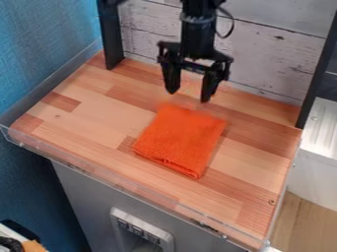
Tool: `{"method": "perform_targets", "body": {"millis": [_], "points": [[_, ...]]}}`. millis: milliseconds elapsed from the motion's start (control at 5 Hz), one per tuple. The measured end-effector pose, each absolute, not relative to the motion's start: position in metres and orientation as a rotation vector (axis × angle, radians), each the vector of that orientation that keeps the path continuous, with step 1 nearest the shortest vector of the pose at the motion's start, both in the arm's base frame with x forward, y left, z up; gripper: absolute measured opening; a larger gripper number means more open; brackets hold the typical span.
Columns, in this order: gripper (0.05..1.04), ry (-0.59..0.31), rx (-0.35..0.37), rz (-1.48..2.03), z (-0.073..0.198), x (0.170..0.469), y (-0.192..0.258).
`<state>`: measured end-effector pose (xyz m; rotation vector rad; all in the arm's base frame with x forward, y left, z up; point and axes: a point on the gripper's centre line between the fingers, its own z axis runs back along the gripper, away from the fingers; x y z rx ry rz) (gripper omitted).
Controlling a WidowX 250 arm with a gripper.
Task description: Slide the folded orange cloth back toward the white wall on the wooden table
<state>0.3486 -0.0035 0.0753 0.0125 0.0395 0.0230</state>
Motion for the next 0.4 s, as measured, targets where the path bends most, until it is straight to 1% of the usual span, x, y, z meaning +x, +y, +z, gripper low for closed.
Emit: {"method": "perform_targets", "body": {"millis": [200, 400], "points": [[1.0, 0.028, 0.021, 0.026, 0.094, 0.357, -0.014], [0.997, 0.024, 0.024, 0.026, 0.104, 0.361, -0.022]]}}
